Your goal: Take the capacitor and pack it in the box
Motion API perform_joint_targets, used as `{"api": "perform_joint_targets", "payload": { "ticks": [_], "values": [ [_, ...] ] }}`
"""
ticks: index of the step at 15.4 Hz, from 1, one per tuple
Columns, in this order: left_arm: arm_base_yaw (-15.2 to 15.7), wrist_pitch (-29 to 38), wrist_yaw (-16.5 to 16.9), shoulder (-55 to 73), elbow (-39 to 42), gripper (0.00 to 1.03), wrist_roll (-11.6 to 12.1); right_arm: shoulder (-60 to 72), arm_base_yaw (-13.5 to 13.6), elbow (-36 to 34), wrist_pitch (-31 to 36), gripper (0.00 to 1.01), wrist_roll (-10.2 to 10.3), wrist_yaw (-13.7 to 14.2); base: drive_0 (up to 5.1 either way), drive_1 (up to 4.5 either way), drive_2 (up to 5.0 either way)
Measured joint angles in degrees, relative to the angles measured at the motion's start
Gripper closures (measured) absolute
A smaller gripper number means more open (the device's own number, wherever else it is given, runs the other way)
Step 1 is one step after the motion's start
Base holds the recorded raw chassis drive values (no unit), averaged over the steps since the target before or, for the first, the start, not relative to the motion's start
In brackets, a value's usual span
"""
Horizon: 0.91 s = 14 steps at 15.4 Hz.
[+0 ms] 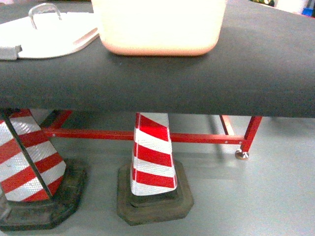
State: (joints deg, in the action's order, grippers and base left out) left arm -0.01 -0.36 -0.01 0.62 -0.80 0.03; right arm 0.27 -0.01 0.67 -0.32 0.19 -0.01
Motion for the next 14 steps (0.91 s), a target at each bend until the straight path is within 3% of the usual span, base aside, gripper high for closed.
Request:
{"api": "perform_joint_targets", "payload": {
  "ticks": [14],
  "values": [
    [0.0, 0.0, 0.0, 0.0, 0.0, 0.60, 0.0, 0.0, 0.0, 0.0, 0.0, 0.03, 0.0, 0.0, 0.0, 0.00, 0.0]
  ]
}}
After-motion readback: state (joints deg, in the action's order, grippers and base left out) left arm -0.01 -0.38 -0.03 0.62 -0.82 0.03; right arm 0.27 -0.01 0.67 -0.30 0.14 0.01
